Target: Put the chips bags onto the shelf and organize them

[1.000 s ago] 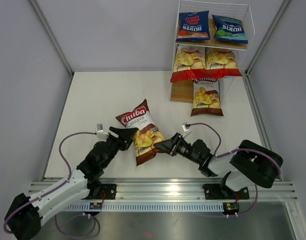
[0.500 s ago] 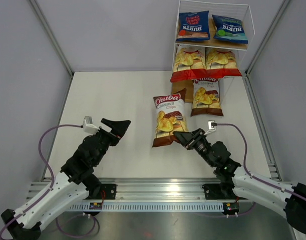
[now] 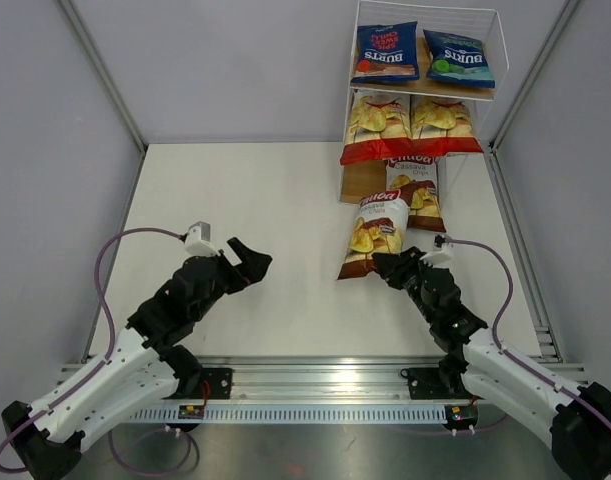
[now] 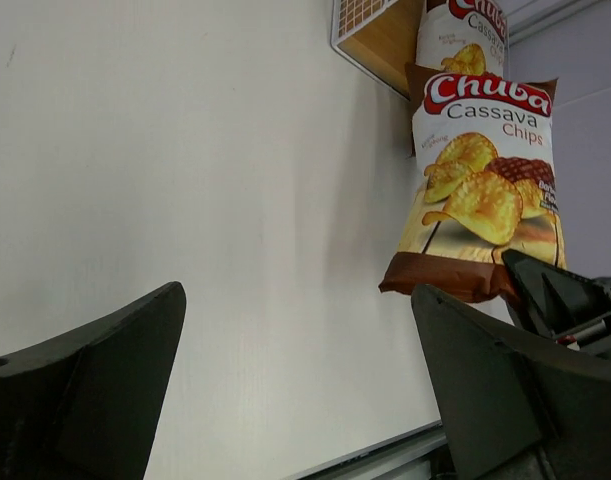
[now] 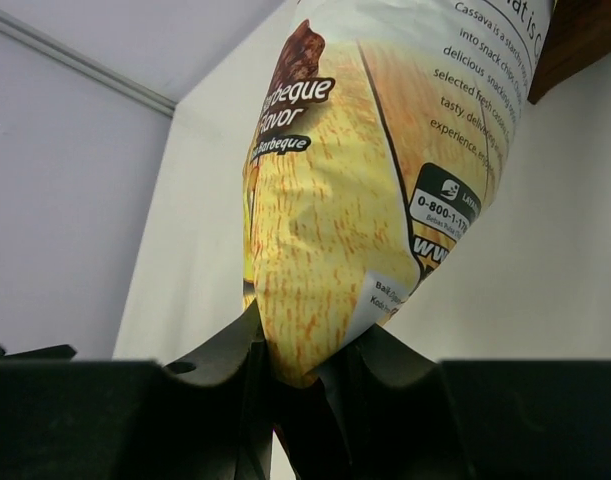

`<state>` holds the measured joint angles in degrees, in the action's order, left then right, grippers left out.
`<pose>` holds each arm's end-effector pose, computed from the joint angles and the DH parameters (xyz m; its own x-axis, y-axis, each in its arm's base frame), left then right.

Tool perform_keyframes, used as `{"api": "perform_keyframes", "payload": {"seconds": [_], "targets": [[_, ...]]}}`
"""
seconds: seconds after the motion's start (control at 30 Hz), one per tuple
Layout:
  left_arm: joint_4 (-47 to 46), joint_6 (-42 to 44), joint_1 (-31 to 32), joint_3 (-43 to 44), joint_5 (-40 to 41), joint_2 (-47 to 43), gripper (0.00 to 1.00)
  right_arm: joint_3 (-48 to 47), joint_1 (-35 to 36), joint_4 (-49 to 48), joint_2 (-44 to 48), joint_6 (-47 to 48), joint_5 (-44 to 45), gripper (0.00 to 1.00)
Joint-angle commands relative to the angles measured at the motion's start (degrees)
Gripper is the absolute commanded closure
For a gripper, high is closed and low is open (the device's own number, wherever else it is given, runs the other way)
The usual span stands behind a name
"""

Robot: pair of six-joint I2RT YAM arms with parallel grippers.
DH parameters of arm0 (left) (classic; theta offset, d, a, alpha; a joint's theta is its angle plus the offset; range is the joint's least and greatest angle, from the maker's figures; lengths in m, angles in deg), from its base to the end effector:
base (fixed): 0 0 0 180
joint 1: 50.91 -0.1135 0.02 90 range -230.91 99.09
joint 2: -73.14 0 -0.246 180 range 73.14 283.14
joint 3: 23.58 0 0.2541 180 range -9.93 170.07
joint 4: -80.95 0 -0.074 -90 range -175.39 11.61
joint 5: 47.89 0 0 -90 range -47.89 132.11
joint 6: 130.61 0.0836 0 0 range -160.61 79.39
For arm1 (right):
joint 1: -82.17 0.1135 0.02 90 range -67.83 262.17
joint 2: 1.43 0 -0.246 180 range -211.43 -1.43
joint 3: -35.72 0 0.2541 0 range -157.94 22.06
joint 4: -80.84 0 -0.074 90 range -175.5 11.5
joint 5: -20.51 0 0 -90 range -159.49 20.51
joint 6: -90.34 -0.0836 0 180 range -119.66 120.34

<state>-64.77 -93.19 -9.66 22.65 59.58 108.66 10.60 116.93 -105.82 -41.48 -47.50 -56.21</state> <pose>0.1747 -0.1198 0.2422 -0.5179 -0.5535 -0.6523 0.0177 0.7554 -0.6550 0.2007 0.1159 0.1840 -0.3522 0.6337 -0.6887 -0.1595 0.6845 0.7114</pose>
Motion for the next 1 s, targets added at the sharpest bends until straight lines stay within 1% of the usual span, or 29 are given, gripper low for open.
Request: {"api": "perform_keyframes", "payload": {"seconds": [0.0, 0.07, 0.27, 0.3, 0.33, 0.43, 0.53, 0.57, 0.6, 0.63, 0.77, 0.8, 0.83, 0.87, 0.97], "targets": [[-1.72, 4.76, -0.21, 1.17, -3.67, -0.11, 0.01, -4.53, -3.11, -8.5, -3.27, 5.03, -2.02, 0.85], [-1.72, 5.81, -0.21, 0.47, -4.2, -0.72, 0.01, -5.67, -5.93, -10.61, -5.98, 6.08, -5.71, 0.86], [0.03, 8.01, -0.3, -0.58, -5.52, -3.27, 0.01, -9.98, -10.76, -15.45, -14.69, 7.93, -14.76, 0.86], [0.38, 8.36, -0.38, -0.76, -5.87, -3.62, 0.01, -10.59, -11.55, -16.41, -16.01, 8.11, -17.64, 0.86], [0.38, 8.89, -0.39, -0.85, -6.13, -4.15, 0.01, -12.08, -12.34, -16.86, -18.72, 8.19, -18.98, 0.86], [1.35, 9.51, -0.39, -1.11, -6.75, -5.38, 0.01, -13.32, -14.46, -20.28, -22.43, 7.76, -20.22, 0.86], [2.32, 10.3, -0.39, -0.24, -7.8, -6.08, 0.01, -14.64, -16.3, -22.21, -26.38, 8.81, -18.99, 0.87], [2.84, 10.48, -0.39, 0.2, -8.07, -6.35, 0.01, -14.99, -17.26, -23.27, -28.74, 8.11, -19.69, 0.87], [3.63, 10.83, -0.39, 0.64, -8.24, -6.44, 0.01, -15.51, -18.23, -25.71, -29.98, 7.67, -22.74, 0.88], [3.81, 11.44, -0.47, 1.25, -8.51, -6.52, 0.01, -16.82, -20.24, -27.13, -32.61, 7.23, -24.42, 0.88], [4.69, 12.23, -0.47, 1.61, -9.12, -7.31, 0.01, -20.26, -24.56, -33.45, -39.21, 5.3, -31.98, 0.89], [4.6, 12.41, -0.47, 1.44, -9.47, -7.49, 0.01, -20.79, -25.35, -35.21, -40.53, 4.95, -35.74, 0.89], [4.52, 12.67, -0.47, 1.17, -9.56, -7.58, 0.01, -21.66, -25.97, -36.71, -42.89, 4.68, -37.08, 0.87], [4.51, 12.67, -0.47, 0.65, -9.74, -7.67, 0.01, -21.93, -27.28, -38.64, -43.96, 3.03, -37.88, 0.88], [4.16, 13.03, -0.47, -0.14, -9.92, -7.58, 0.01, -23.51, -28.34, -40.85, -48.0, 1.87, -40.17, 0.89]]}}
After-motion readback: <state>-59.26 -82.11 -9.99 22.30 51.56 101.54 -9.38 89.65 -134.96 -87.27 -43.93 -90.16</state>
